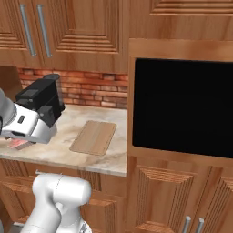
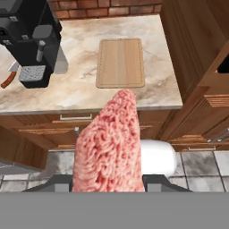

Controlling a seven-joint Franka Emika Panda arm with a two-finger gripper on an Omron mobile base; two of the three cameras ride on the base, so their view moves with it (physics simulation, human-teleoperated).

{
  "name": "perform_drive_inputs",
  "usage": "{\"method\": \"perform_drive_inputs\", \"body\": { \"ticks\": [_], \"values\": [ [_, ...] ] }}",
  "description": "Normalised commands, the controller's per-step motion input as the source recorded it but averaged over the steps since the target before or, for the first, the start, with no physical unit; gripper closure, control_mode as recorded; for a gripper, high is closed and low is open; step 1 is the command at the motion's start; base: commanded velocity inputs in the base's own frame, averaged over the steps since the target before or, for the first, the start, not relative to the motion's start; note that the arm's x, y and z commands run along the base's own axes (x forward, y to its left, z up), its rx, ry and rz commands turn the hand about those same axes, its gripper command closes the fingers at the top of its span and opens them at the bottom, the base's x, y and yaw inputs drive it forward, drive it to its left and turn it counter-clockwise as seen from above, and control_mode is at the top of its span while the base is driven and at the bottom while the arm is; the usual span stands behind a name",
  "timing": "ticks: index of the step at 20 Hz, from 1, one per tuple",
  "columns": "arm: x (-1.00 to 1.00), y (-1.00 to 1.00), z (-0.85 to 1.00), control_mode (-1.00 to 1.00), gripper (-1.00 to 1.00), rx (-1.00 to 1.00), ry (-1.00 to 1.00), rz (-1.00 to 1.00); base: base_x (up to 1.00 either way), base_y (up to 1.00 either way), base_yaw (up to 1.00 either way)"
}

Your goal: Retrieve the steak from the fridge and place it on the cutting board.

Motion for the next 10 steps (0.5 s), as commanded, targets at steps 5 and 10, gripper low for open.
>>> {"method": "perform_drive_inputs", "body": {
  "ticks": [5, 10],
  "values": [
    [0.0, 0.0, 0.0, 1.0, 1.0, 0.0, 0.0, 0.0, 0.67, -0.06, -0.01],
    [0.16, -0.01, 0.0, -1.0, 1.0, 0.0, 0.0, 0.0, 0.59, -0.07, -0.01]
  ]
}}
